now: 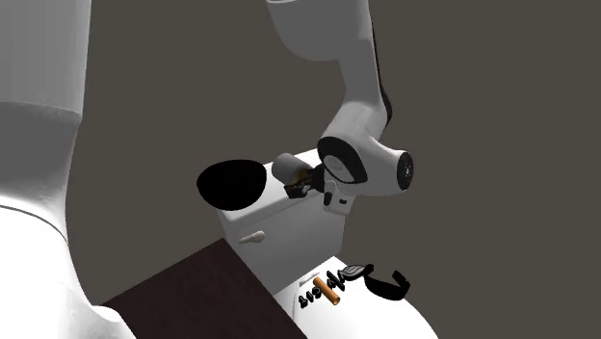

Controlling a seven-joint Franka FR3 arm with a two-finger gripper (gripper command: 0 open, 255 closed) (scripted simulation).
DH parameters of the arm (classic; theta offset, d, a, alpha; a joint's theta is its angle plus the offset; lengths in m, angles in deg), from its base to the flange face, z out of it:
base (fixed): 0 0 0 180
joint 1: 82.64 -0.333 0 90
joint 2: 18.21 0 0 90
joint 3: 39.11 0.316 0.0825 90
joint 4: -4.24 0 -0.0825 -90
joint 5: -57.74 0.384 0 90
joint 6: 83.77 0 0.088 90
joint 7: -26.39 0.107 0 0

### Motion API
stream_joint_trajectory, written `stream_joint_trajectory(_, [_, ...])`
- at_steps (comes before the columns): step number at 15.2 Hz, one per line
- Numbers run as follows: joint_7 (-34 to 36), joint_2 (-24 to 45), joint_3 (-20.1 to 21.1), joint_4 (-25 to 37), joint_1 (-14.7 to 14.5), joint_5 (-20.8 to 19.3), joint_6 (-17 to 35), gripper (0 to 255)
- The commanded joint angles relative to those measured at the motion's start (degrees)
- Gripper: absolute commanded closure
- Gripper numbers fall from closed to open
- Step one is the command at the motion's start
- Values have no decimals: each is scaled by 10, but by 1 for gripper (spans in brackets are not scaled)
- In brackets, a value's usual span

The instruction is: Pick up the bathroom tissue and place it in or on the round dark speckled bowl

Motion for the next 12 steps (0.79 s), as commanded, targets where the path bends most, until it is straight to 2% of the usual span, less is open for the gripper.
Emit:
stream_joint_trajectory(1, [-5,44,13,17,3,66,0,0])
stream_joint_trajectory(2, [-4,62,19,27,4,90,0,0])
stream_joint_trajectory(9, [-14,94,38,53,-18,125,25,0])
stream_joint_trajectory(12, [-14,97,40,55,-20,128,27,0])
